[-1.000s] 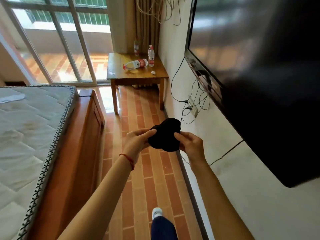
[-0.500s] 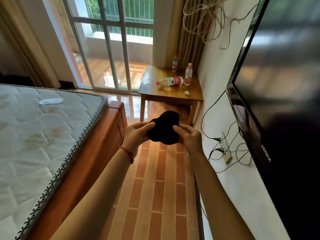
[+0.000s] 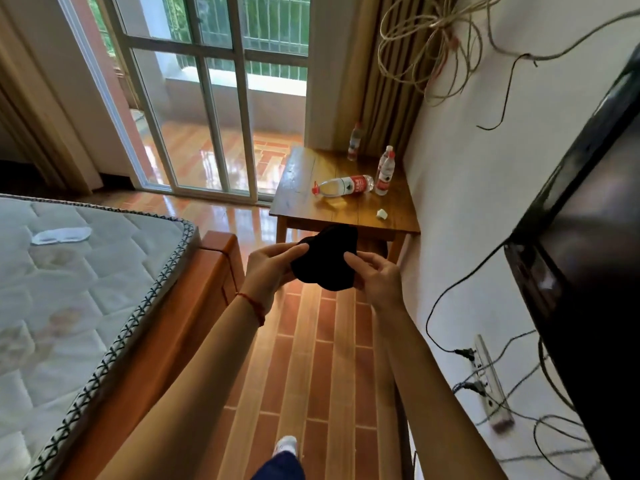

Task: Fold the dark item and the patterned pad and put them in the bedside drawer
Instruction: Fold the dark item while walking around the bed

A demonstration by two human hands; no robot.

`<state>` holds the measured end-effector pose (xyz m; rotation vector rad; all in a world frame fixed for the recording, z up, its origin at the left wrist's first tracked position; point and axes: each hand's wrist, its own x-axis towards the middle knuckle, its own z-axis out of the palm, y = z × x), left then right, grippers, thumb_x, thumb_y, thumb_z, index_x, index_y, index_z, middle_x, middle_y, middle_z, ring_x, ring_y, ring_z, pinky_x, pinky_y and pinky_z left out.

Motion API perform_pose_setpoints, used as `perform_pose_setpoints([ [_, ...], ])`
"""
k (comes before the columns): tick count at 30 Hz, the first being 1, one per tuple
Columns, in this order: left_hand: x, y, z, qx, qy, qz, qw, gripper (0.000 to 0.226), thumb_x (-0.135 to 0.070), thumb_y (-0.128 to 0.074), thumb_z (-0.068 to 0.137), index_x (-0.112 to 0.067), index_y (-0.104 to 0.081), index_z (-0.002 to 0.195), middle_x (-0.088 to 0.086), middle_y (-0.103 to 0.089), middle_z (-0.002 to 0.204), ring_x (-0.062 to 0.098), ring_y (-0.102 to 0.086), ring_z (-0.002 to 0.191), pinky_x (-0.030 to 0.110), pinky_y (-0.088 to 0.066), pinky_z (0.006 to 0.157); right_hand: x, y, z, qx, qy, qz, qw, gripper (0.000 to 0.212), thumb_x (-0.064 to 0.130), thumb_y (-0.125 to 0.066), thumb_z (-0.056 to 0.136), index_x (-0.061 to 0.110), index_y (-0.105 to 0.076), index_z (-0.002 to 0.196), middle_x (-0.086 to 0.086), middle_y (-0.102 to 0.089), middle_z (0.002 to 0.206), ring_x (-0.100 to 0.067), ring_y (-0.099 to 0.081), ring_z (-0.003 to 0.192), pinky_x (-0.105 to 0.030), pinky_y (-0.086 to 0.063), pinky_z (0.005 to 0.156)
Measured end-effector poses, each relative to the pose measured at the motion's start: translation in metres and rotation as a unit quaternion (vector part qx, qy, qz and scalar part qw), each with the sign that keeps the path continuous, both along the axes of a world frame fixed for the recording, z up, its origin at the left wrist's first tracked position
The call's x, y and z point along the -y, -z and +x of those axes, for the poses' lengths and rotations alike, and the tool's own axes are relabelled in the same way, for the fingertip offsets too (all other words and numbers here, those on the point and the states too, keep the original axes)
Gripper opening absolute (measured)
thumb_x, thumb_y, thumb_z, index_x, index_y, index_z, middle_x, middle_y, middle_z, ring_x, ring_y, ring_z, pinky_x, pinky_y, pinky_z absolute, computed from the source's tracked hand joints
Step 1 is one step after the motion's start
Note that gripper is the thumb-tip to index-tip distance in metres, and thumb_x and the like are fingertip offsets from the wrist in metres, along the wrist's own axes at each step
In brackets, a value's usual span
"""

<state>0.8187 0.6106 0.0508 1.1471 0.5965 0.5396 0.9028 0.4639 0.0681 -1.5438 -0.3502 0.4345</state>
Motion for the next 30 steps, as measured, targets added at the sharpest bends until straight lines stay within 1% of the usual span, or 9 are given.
perform_pose_setpoints([
  [3, -0.039, -0.005, 0.041, -0.006, -0.001, -0.002, 1.0, 0.02, -0.012, -0.068, 0.079, -0.003, -0.068, 0.097, 0.009, -0.07, 0.083, 0.018, -0.068, 0.073, 0.021, -0.055, 0.06, -0.042, -0.002, 0.041, -0.003, -0.002, 0.0, 1.0, 0.028, 0.013, -0.063, 0.085, 0.0, -0.06, 0.11, 0.004, -0.063, 0.089, -0.011, -0.063, 0.08, -0.011, -0.054, 0.061],
  [6, -0.078, -0.008, 0.078, -0.01, -0.011, -0.007, 1.0, 0.011, -0.011, -0.068, 0.078, -0.008, -0.07, 0.088, 0.006, -0.07, 0.077, 0.016, -0.068, 0.069, 0.021, -0.055, 0.06, -0.081, -0.004, 0.079, -0.017, -0.003, 0.004, 1.0, 0.029, 0.01, -0.063, 0.084, -0.002, -0.06, 0.11, 0.003, -0.064, 0.086, -0.006, -0.063, 0.076, -0.012, -0.054, 0.06],
  [8, -0.102, -0.007, 0.099, -0.012, -0.008, -0.005, 1.0, 0.008, -0.012, -0.068, 0.079, -0.01, -0.07, 0.087, 0.006, -0.07, 0.078, 0.017, -0.068, 0.072, 0.022, -0.055, 0.061, -0.104, -0.002, 0.101, -0.024, -0.007, 0.009, 1.0, 0.03, 0.012, -0.064, 0.084, -0.001, -0.06, 0.111, 0.002, -0.065, 0.086, -0.006, -0.065, 0.078, -0.013, -0.055, 0.062],
  [12, -0.139, 0.0, 0.132, -0.029, -0.003, -0.006, 1.0, 0.019, -0.013, -0.067, 0.08, -0.005, -0.069, 0.096, 0.009, -0.07, 0.086, 0.018, -0.068, 0.076, 0.022, -0.056, 0.065, -0.141, 0.007, 0.138, -0.034, -0.011, 0.006, 0.999, 0.03, 0.016, -0.065, 0.084, 0.003, -0.061, 0.11, 0.001, -0.067, 0.09, -0.009, -0.067, 0.082, -0.016, -0.056, 0.066],
  [18, -0.19, 0.012, 0.184, -0.051, -0.039, -0.021, 0.998, 0.015, -0.011, -0.068, 0.078, -0.006, -0.069, 0.092, 0.012, -0.068, 0.086, 0.021, -0.066, 0.076, 0.023, -0.057, 0.064, -0.2, 0.029, 0.202, -0.053, -0.035, -0.026, 0.998, 0.029, 0.024, -0.069, 0.081, 0.01, -0.064, 0.105, -0.004, -0.071, 0.097, -0.019, -0.069, 0.092, -0.029, -0.057, 0.076],
  [22, -0.225, 0.018, 0.224, -0.055, -0.061, -0.015, 0.996, 0.007, -0.011, -0.067, 0.079, -0.011, -0.069, 0.086, 0.01, -0.069, 0.083, 0.021, -0.067, 0.075, 0.023, -0.058, 0.064, -0.242, 0.032, 0.247, -0.08, -0.073, -0.009, 0.994, 0.03, 0.022, -0.066, 0.083, 0.008, -0.06, 0.109, -0.001, -0.069, 0.096, -0.017, -0.068, 0.093, -0.025, -0.057, 0.078],
  [25, -0.251, 0.016, 0.256, -0.053, -0.089, -0.03, 0.994, 0.008, -0.009, -0.066, 0.08, -0.008, -0.068, 0.087, 0.009, -0.068, 0.08, 0.015, -0.068, 0.067, 0.021, -0.057, 0.06, -0.274, 0.03, 0.282, -0.084, -0.096, -0.008, 0.992, 0.029, 0.022, -0.066, 0.084, 0.009, -0.059, 0.108, 0.002, -0.067, 0.095, -0.017, -0.066, 0.094, -0.024, -0.056, 0.079],
  [27, -0.269, 0.011, 0.277, -0.054, -0.107, -0.034, 0.992, 0.01, -0.008, -0.066, 0.08, -0.005, -0.068, 0.089, 0.008, -0.068, 0.079, 0.014, -0.068, 0.064, 0.021, -0.056, 0.057, -0.296, 0.026, 0.307, -0.088, -0.107, -0.008, 0.99, 0.028, 0.022, -0.066, 0.083, 0.009, -0.06, 0.108, 0.003, -0.068, 0.093, -0.015, -0.067, 0.092, -0.021, -0.057, 0.075],
  [30, -0.296, 0.007, 0.303, -0.056, -0.126, -0.026, 0.99, 0.015, -0.01, -0.067, 0.08, -0.004, -0.068, 0.093, 0.008, -0.069, 0.082, 0.016, -0.068, 0.07, 0.021, -0.056, 0.059, -0.327, 0.022, 0.338, -0.076, -0.129, -0.012, 0.989, 0.023, 0.02, -0.066, 0.083, 0.01, -0.062, 0.103, 0.003, -0.068, 0.092, -0.011, -0.067, 0.088, -0.016, -0.055, 0.067],
])
